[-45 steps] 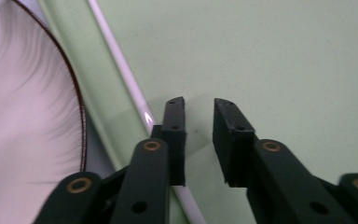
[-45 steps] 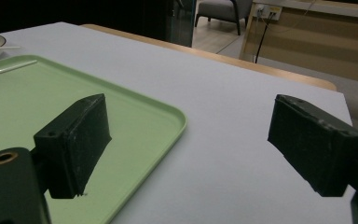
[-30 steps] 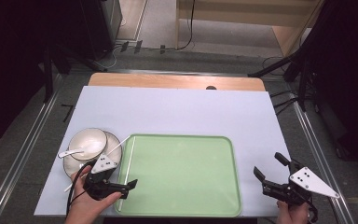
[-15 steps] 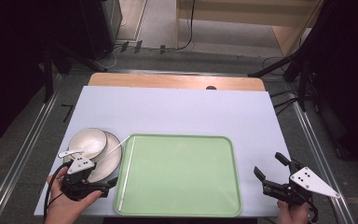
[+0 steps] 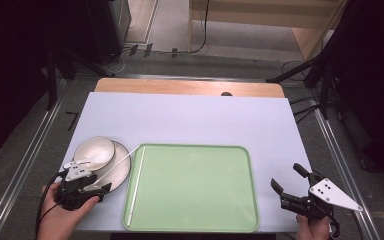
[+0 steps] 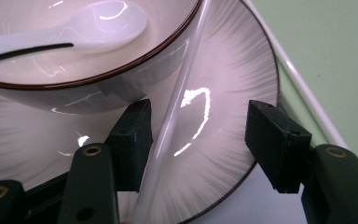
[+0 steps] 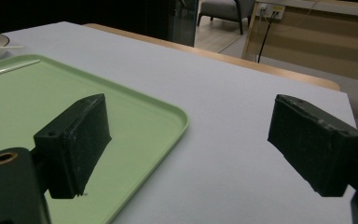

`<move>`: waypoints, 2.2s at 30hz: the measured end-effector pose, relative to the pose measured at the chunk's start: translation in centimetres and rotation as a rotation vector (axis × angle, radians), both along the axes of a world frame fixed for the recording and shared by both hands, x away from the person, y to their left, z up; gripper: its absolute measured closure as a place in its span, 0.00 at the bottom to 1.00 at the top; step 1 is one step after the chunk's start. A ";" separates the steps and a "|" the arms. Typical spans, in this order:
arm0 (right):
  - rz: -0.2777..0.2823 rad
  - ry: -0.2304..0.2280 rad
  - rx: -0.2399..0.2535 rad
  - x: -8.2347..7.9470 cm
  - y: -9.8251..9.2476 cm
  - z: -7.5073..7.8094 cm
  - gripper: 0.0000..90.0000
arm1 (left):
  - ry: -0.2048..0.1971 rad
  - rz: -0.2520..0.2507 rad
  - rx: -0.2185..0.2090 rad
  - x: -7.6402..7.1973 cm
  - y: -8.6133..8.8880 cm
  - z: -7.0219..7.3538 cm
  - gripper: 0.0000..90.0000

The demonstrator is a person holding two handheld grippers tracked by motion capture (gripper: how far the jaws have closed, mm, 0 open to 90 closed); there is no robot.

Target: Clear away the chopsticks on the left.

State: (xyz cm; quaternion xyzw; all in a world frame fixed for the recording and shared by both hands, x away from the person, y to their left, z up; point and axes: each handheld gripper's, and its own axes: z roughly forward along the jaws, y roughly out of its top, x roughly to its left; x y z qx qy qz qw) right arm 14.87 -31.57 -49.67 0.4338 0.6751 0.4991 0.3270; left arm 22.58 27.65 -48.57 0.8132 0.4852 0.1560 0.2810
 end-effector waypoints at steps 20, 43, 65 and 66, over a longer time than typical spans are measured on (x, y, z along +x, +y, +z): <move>0.003 0.005 0.004 0.0 0.0 0.0 0.14 | -0.021 -0.105 -0.054 -0.8 -2.2 1.7 0.95; 0.003 0.000 0.001 0.0 -0.1 0.0 0.14 | 0.139 -0.249 -0.134 -1.6 -13.4 -2.6 0.95; -0.001 0.003 0.009 0.1 -0.1 0.0 0.14 | 0.036 -0.306 -0.168 -1.1 -16.0 -1.0 1.00; 0.000 0.003 0.008 0.1 -0.1 0.0 0.14 | 0.038 -0.324 -0.168 -0.9 -16.5 -1.0 1.00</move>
